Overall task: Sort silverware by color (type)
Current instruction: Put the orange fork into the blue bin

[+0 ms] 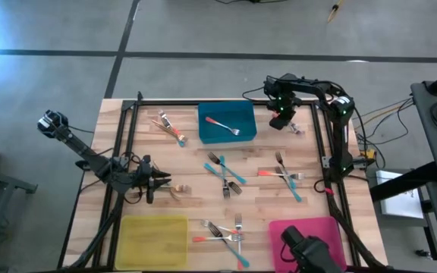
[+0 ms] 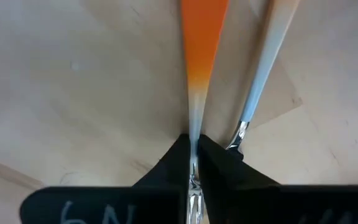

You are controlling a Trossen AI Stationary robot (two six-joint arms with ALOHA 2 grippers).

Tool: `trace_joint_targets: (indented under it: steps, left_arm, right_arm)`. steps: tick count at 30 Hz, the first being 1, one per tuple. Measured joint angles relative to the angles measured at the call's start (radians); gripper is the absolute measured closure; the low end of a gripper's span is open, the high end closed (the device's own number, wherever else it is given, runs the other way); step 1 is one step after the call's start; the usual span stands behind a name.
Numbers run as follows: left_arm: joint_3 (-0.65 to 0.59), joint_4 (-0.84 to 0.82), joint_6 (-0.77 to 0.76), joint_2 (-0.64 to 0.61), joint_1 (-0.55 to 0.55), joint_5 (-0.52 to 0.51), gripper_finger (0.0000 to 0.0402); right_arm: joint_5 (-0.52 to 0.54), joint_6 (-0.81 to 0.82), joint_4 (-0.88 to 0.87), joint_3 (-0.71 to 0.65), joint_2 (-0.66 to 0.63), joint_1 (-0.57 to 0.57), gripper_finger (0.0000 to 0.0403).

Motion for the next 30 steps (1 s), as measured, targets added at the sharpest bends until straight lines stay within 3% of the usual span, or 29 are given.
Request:
trace_joint_targets:
  steps: [5, 11, 15, 19, 21, 26, 30]
  left_arm:
    - [0.0, 0.0, 0.0, 0.0, 0.0, 0.0, 0.0325]
    - [0.0, 0.0, 0.0, 0.0, 0.0, 0.0, 0.0325]
    - [0.0, 0.0, 0.0, 0.0, 0.0, 0.0, 0.0325]
    - [0.0, 0.0, 0.0, 0.0, 0.0, 0.0, 0.0325]
    - [0.0, 0.0, 0.0, 0.0, 0.0, 0.0, 0.0325]
    - [0.0, 0.0, 0.0, 0.0, 0.0, 0.0, 0.0325]
    - [0.0, 0.0, 0.0, 0.0, 0.0, 0.0, 0.0325]
  right_arm:
    - [-0.007, -0.011, -0.062, -0.006, -0.037, 0.001, 0.0392]
    - [-0.014, 0.008, -0.106, -0.004, -0.183, 0.004, 0.0393]
    - [-0.155, 0.052, -0.037, -0.004, -0.307, 0.02, 0.0393]
    - [-0.383, 0.135, 0.184, -0.005, -0.403, 0.076, 0.0393]
    - [-0.445, 0.187, 0.329, -0.006, -0.437, 0.127, 0.0393]
    - [-0.445, 0.235, 0.649, -0.005, -0.433, 0.263, 0.0393]
    - [-0.399, 0.243, 0.742, -0.005, -0.364, 0.329, 0.0393]
